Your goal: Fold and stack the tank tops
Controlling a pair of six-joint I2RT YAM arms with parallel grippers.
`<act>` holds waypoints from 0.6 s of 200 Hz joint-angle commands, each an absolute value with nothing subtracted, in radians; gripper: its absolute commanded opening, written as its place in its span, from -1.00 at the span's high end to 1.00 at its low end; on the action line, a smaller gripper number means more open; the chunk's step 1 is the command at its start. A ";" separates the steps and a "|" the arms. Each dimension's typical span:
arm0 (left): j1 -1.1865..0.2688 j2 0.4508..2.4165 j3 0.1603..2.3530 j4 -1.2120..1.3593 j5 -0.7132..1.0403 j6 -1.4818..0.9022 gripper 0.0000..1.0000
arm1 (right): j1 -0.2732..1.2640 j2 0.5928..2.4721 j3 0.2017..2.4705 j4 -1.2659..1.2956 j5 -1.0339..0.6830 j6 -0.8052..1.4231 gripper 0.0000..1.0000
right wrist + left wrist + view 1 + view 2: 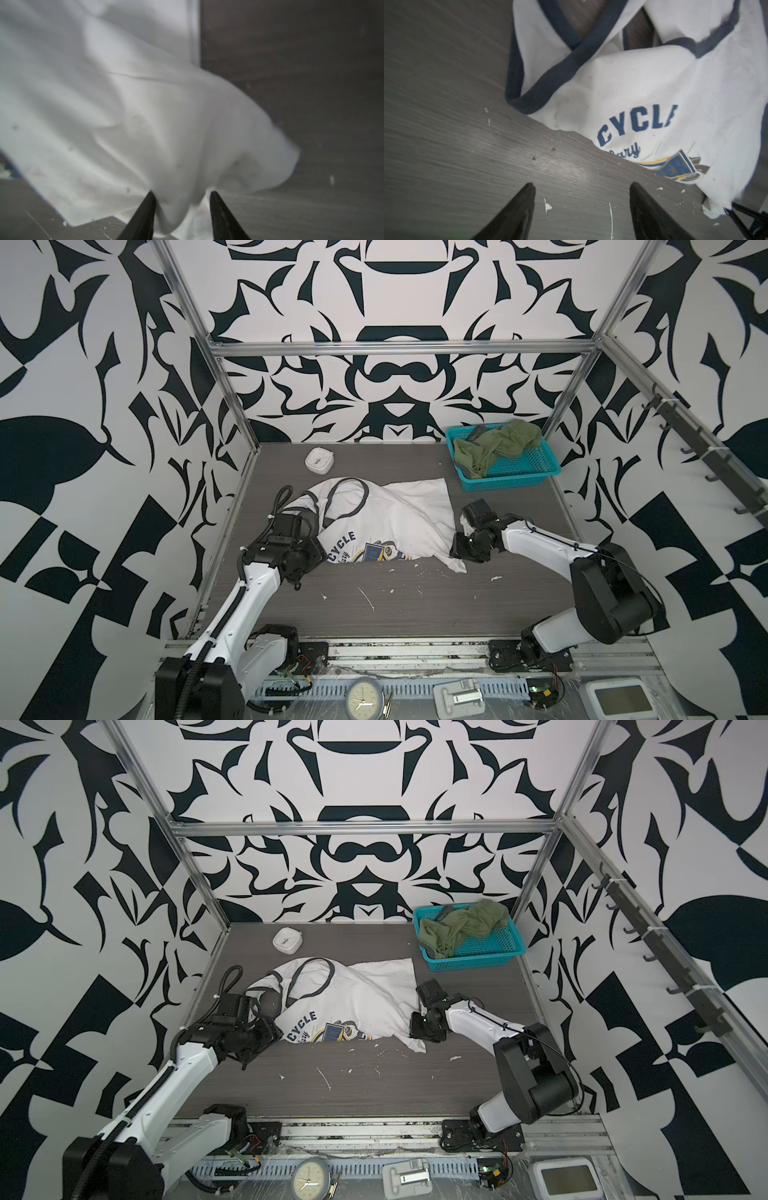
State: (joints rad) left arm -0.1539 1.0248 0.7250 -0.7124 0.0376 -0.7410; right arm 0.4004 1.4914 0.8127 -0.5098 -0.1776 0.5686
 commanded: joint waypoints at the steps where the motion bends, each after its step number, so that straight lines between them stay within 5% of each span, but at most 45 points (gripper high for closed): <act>1: -0.155 1.095 0.883 -0.699 -0.008 -0.741 -0.60 | 0.387 1.417 0.876 -0.481 -0.143 0.572 -0.16; 120: -0.199 1.964 1.579 -0.912 -0.222 -0.591 -0.34 | 0.373 1.367 0.904 -0.456 -0.087 0.552 -0.19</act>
State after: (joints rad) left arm -0.1791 1.8694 1.4818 -0.7898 -0.1425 -0.6300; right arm 0.3759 1.3766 0.9131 -0.4786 -0.1040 0.5610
